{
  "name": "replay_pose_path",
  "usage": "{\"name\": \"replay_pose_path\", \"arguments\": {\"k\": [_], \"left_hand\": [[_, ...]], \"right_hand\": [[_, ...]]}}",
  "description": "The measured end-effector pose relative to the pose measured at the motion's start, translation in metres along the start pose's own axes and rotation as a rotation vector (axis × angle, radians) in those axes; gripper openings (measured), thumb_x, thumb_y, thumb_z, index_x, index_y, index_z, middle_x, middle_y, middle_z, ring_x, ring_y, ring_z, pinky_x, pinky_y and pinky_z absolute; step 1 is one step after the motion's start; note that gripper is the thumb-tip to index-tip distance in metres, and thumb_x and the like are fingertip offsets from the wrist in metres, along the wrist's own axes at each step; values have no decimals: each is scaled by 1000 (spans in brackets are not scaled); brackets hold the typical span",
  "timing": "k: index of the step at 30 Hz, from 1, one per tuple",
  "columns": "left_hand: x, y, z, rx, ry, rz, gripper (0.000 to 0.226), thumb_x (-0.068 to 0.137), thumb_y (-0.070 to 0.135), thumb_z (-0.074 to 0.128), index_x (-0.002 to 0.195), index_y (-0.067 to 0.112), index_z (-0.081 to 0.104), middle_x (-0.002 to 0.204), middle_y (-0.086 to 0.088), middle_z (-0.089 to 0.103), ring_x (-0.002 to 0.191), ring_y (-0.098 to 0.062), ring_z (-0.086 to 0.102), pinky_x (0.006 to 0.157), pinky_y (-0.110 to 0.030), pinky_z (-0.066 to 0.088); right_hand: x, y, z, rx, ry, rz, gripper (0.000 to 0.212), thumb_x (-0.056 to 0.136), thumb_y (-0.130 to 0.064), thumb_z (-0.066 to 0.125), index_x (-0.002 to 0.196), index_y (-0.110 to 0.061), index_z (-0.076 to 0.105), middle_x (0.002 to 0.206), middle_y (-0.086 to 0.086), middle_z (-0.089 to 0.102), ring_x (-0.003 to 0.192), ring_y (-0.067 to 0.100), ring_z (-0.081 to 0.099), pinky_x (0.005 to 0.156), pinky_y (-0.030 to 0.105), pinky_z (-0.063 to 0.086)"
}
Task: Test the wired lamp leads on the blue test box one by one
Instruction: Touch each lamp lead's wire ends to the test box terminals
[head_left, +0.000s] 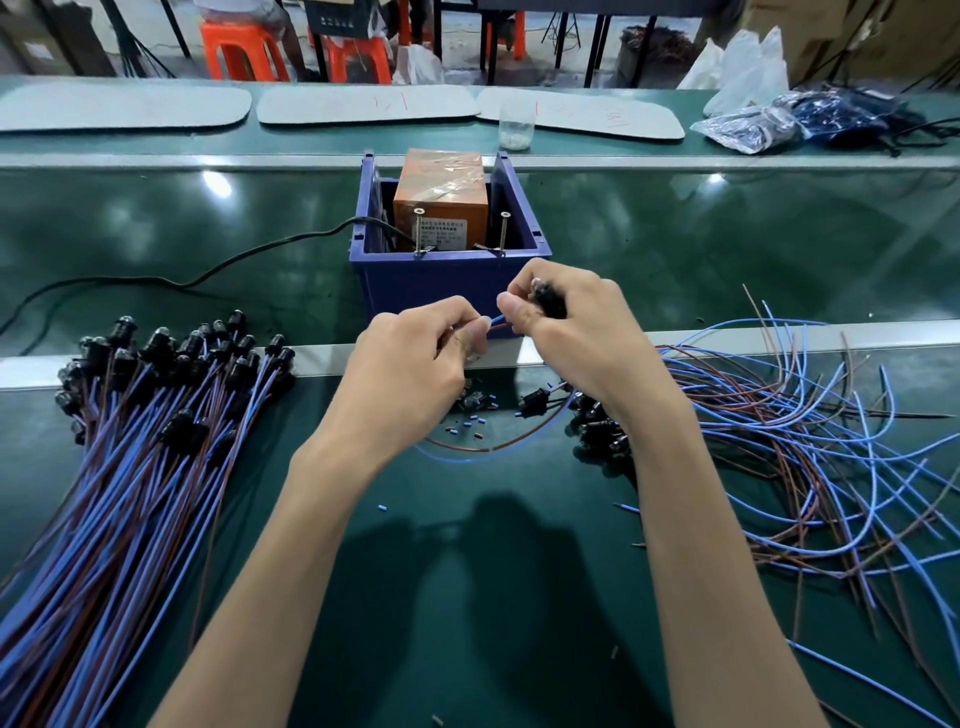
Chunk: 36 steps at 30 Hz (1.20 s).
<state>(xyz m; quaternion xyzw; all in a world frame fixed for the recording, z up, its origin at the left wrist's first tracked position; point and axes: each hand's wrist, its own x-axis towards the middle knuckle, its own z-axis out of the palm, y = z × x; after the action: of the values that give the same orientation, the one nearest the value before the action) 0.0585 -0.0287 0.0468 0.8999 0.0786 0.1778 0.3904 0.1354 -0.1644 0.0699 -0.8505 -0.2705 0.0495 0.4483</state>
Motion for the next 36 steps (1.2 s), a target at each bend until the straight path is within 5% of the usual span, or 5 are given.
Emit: {"name": "replay_pose_path", "arguments": {"k": [7,14,21,28,36], "left_hand": [[-1,2,-3,0,10,-1,25,96,24,56,71,27,60,47,9,49,44,-10,40,45,-17,28],[-1,7,-7,-61,-32,-11,27,96,22,56,70,30,59,46,14,48,44,-10,37,43,-16,28],[-1,6,-15,-158,-30,-44,30,96,25,56,68,22,64,55,-9,49,47,-9,29,44,-18,23],[-1,7,-14,-177,-45,-44,30,96,28,56,68,22,63,47,9,35,42,-9,26,41,-16,19],[-2,10,-13,-178,-76,-45,28,96,27,56,70,21,65,49,9,40,45,-9,26,45,-20,21]], "right_hand": [[-2,2,-4,127,-23,-37,21,93,-12,62,72,-12,60,46,-15,57,43,-2,48,49,6,35],[-3,6,-6,246,-31,-148,19,89,7,61,76,-8,61,72,12,70,68,18,73,75,27,56],[-1,12,-12,407,53,-159,22,86,7,64,79,-15,63,76,4,70,68,15,72,70,18,50],[-4,13,-16,391,-44,-93,3,87,-13,70,89,-13,72,72,-1,73,55,5,64,57,6,41],[-3,8,-10,249,12,-138,19,87,-7,68,72,-18,64,68,1,69,55,6,63,66,18,48]]}}
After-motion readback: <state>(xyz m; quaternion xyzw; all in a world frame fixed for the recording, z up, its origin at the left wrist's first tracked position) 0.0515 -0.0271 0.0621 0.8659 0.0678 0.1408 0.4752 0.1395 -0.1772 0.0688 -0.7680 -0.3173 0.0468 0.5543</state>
